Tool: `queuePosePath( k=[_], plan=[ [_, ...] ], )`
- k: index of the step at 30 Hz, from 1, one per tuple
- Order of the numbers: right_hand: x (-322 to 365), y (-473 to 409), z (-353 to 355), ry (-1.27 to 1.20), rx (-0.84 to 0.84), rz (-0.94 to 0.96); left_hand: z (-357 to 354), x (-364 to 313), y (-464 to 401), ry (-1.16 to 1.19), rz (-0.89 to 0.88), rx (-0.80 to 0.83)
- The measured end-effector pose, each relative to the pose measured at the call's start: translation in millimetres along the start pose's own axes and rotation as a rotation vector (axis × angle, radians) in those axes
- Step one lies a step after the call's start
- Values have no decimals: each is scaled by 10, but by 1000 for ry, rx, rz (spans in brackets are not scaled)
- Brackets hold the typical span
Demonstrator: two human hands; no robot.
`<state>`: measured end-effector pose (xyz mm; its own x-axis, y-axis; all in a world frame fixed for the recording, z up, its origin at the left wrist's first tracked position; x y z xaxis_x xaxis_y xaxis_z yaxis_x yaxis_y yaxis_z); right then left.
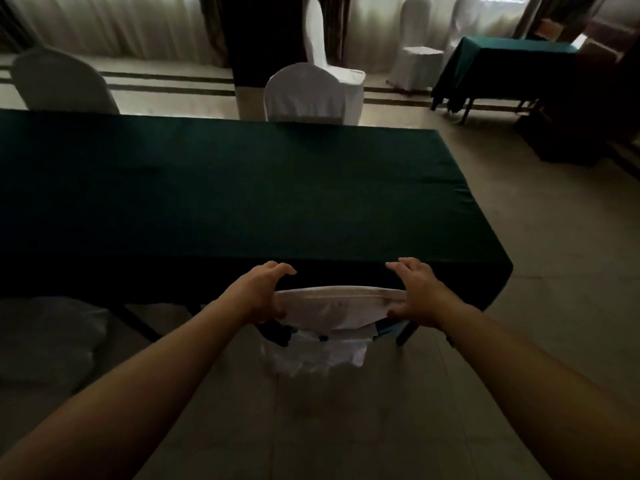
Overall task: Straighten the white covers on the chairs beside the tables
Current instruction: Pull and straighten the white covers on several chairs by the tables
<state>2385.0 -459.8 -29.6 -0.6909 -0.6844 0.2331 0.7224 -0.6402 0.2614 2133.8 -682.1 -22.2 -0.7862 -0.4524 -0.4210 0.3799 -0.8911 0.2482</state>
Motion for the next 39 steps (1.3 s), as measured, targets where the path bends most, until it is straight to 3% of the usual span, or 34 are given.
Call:
queuePosePath(
  k=[3,6,11,20,39],
  plan=[
    [-46,-61,-118,13,89,11,-123,-49,-41,-119,67,44],
    [-19,-76,-200,57,73,55,-173,-27,-97,-195,33,72],
    [71,-25,-310,143,-21,81,-276,146,-52,-167,-27,43],
    [171,31,-306,134,-25,51,-317,248,14,-142,-135,-64],
    [663,74,-461,72,-30,171,-179,763,381,-232,-140,-97]
  ],
)
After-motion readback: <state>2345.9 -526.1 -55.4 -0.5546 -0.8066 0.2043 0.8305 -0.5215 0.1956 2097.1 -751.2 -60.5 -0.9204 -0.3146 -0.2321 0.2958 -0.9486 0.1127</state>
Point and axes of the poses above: each hand's wrist, its own y-axis away from the middle knuckle, its own z-axis out of the back of the hand, x = y × z, the point moved 1 cm from there along -y, towards the middle knuckle, and after that the axes turned 2 degrees about y, right-handed, at the moved point
